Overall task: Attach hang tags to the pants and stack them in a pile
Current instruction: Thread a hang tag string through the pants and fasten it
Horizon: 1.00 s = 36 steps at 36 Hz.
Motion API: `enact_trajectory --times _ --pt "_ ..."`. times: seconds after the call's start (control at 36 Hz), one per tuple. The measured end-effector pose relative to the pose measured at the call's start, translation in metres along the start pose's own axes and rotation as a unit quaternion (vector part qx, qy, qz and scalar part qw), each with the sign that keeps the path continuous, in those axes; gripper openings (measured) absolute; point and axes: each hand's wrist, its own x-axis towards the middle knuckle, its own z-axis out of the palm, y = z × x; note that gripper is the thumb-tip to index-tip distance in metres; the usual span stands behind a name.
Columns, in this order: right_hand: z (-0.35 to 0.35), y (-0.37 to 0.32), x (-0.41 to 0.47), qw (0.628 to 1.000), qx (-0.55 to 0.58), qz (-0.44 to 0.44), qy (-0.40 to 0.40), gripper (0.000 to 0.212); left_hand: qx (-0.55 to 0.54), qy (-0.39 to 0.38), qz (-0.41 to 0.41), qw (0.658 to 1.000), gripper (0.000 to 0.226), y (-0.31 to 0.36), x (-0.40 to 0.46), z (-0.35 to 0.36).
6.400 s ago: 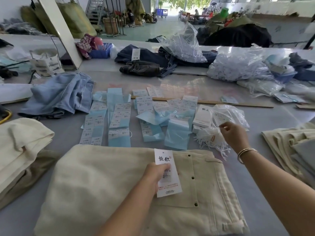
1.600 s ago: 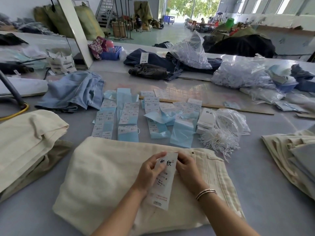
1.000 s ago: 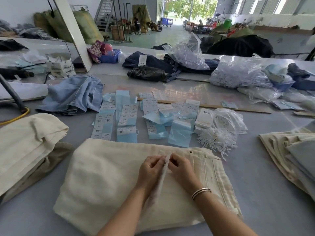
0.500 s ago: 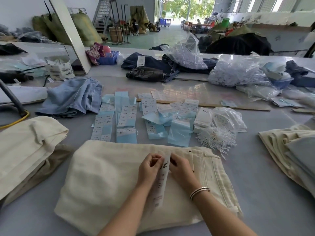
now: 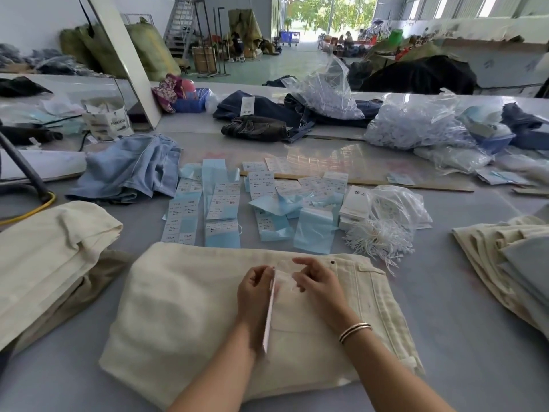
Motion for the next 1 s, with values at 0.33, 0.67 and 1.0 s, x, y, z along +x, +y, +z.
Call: enact_trajectory --times 0.33,0.67,1.0 --pt "-0.040 -0.015 -0.007 0.979 0.135 0.152 -0.009 0.022 0.258 -0.011 0.134 0.957 0.011 0.020 0.009 0.015" --pt "-0.055 -0.046 -0.008 0.989 -0.118 0.039 0.079 0.016 0.439 -0.093 0.319 0.835 0.020 0.037 -0.001 0.045" --pt "-0.059 -0.025 -0.030 0.973 0.172 0.086 0.129 0.015 0.267 -0.224 0.215 0.912 0.007 0.052 -0.017 0.081"
